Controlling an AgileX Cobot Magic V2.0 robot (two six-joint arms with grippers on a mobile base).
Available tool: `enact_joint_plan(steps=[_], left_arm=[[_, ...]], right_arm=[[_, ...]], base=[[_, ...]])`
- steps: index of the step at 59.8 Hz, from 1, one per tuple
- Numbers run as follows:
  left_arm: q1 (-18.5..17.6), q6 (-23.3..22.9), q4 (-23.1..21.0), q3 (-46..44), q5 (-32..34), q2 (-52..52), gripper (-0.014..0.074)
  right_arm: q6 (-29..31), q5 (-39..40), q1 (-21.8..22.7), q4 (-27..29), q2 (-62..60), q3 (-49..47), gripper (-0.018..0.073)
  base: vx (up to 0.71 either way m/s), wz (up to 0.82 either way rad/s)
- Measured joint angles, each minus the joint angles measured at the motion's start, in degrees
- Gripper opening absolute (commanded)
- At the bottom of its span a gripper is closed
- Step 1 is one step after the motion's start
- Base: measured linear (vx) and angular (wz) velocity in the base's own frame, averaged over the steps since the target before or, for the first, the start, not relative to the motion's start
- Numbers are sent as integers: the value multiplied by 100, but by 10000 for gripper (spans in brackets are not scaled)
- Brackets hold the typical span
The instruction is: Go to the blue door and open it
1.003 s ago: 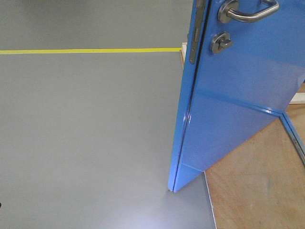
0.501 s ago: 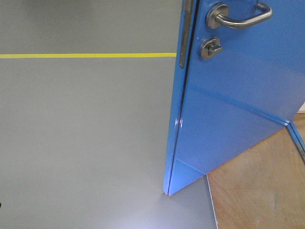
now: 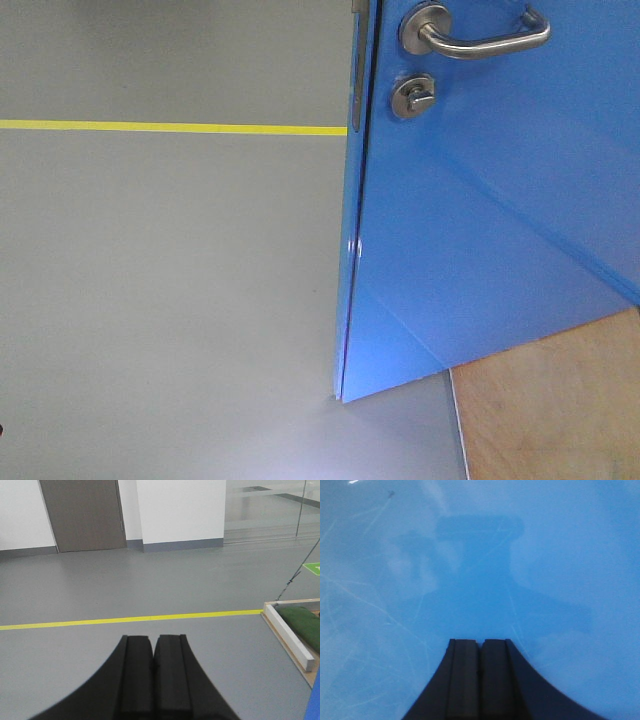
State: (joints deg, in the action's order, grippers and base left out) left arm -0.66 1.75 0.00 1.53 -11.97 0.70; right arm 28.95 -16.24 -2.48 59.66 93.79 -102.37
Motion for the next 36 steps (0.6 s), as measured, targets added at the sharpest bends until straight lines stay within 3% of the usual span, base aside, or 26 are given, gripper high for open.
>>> enact_joint_plan(steps=[36], left_arm=[[0,0,0,0,0,0,70]], right_arm=[[5,-44,-26,-11,57,0,-8]], base=[[24,6]])
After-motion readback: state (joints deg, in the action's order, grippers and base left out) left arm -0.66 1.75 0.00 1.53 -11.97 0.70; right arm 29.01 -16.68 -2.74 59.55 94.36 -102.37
